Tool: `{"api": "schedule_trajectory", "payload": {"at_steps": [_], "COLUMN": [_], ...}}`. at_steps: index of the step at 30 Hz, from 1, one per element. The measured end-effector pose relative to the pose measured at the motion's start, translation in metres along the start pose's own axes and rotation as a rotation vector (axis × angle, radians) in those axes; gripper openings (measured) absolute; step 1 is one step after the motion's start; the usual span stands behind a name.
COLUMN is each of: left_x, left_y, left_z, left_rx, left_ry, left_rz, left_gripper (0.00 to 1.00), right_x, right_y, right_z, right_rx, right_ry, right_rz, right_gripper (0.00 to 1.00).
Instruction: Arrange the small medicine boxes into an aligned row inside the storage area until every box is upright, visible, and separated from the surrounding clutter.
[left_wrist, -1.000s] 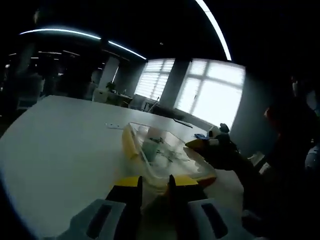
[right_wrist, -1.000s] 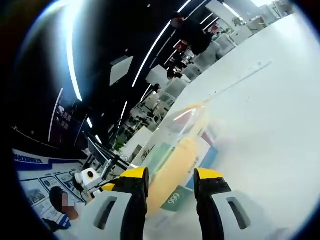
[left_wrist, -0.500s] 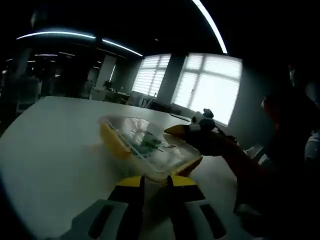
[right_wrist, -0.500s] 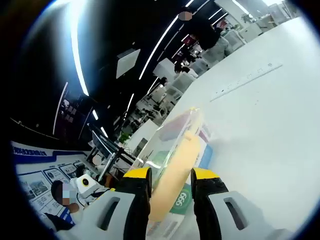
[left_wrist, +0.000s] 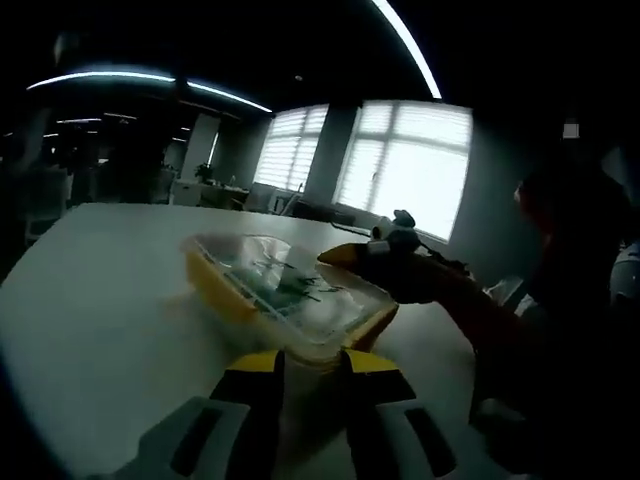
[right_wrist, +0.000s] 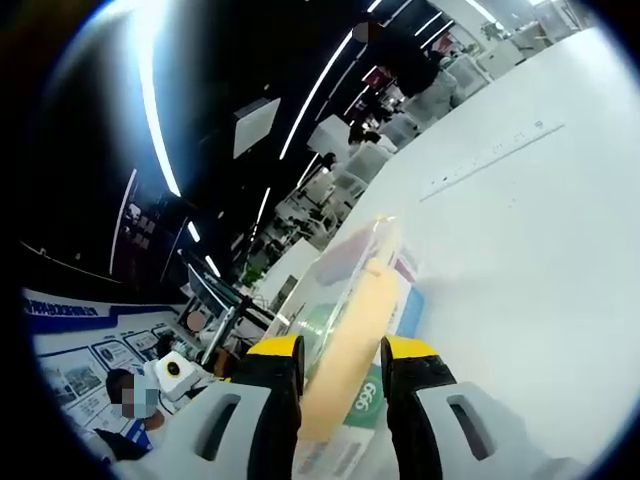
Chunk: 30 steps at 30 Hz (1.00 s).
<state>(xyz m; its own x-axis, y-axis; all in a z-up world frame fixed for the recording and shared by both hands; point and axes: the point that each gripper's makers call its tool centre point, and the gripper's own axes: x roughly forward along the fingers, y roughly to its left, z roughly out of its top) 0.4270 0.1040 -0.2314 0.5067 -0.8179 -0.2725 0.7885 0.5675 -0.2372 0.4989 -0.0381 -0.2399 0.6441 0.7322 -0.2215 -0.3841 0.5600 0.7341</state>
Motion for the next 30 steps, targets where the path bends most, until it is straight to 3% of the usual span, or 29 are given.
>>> {"api": "schedule_trajectory", "payload": {"at_steps": [3, 4, 6, 7, 9, 11, 13, 15, 16, 19, 20, 23, 28, 30], "left_x": [0.0, -0.001, -0.006, -0.01, -0.016, -0.024, -0.025, -0.015, -0.009, 0.014, 0.021, 0.034, 0.041, 0.041], "left_y": [-0.001, -0.001, 0.001, 0.009, 0.025, 0.044, 0.056, 0.067, 0.072, 0.081, 0.082, 0.085, 0.077, 0.071], "left_z": [0.0, 0.0, 0.002, 0.011, 0.023, 0.04, 0.057, 0.067, 0.068, 0.056, 0.05, 0.041, 0.042, 0.044], "left_rx": [0.059, 0.05, -0.024, -0.06, -0.076, -0.1, -0.157, -0.244, -0.262, -0.324, -0.359, -0.432, -0.474, -0.492], "left_ry": [-0.003, -0.003, -0.008, -0.044, -0.084, -0.134, -0.193, -0.207, -0.209, -0.157, -0.128, -0.115, -0.152, -0.154], "left_rz": [-0.019, -0.04, -0.082, -0.066, -0.025, -0.002, -0.033, -0.08, -0.085, -0.096, -0.101, -0.104, -0.143, -0.166], "left_gripper": [0.24, 0.26, 0.39, 0.45, 0.47, 0.47, 0.47, 0.44, 0.42, 0.37, 0.37, 0.35, 0.26, 0.23], "right_x": [0.0, 0.001, 0.001, -0.001, -0.009, -0.019, -0.025, -0.03, -0.028, -0.019, -0.017, -0.015, -0.016, -0.014], "right_y": [-0.003, -0.002, -0.003, -0.008, -0.006, -0.001, 0.0, -0.008, -0.009, -0.004, -0.005, -0.003, -0.003, 0.002], "right_z": [0.005, 0.002, -0.002, 0.0, 0.01, 0.028, 0.037, 0.035, 0.033, 0.017, 0.014, 0.008, 0.011, 0.004], "right_rx": [0.004, 0.026, 0.033, 0.0, -0.036, 0.007, 0.03, 0.037, 0.015, -0.012, -0.008, -0.006, -0.032, -0.042], "right_ry": [-0.019, -0.023, -0.031, -0.041, -0.094, -0.194, -0.23, -0.143, -0.136, -0.087, -0.078, -0.063, -0.051, -0.043], "right_rz": [-0.012, -0.017, -0.043, -0.072, -0.072, -0.046, -0.034, -0.031, -0.044, -0.057, -0.056, -0.049, -0.054, -0.062], "right_gripper": [0.29, 0.3, 0.36, 0.41, 0.37, 0.34, 0.34, 0.33, 0.31, 0.29, 0.28, 0.27, 0.24, 0.24]}}
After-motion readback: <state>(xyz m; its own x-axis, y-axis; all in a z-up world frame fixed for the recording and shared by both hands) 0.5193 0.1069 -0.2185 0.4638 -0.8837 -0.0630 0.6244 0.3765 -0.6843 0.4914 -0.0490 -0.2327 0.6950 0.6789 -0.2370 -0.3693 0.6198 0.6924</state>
